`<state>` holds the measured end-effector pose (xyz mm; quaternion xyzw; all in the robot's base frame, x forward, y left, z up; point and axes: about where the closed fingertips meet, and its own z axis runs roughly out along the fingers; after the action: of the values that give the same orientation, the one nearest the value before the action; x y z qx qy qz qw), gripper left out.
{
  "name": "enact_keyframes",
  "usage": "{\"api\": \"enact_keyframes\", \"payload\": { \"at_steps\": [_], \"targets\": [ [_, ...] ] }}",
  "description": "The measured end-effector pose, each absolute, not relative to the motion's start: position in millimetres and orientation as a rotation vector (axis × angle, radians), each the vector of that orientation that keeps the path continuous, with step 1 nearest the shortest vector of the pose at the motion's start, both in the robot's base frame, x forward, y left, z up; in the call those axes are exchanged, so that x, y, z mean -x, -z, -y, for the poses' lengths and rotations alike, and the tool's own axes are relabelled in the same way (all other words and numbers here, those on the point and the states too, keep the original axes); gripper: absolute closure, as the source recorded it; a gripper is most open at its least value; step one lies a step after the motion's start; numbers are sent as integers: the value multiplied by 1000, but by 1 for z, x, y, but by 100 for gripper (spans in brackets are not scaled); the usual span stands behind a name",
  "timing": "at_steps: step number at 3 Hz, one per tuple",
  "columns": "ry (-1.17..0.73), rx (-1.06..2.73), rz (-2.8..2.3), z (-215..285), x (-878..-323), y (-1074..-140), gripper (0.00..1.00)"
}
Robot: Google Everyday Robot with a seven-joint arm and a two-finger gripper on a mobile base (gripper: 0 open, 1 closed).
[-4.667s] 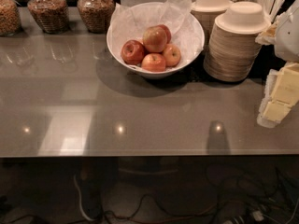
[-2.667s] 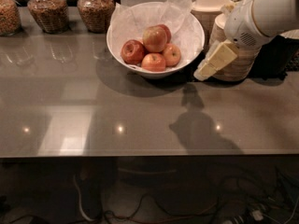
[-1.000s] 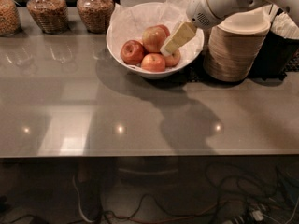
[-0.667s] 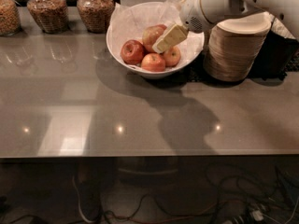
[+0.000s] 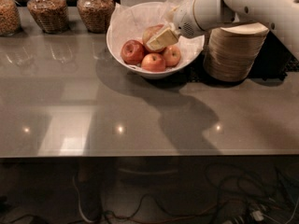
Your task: Pick apple from white bowl
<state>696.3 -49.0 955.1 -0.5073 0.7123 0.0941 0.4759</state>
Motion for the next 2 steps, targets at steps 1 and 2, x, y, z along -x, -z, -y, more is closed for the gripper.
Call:
{"api": "enact_keyframes", "payload": {
  "at_steps": [1, 2],
  "targets": [
    [-254, 1233, -1741, 42, -698, -949, 27],
    [-274, 1223, -1743, 37, -703, -941, 29]
  ]
}}
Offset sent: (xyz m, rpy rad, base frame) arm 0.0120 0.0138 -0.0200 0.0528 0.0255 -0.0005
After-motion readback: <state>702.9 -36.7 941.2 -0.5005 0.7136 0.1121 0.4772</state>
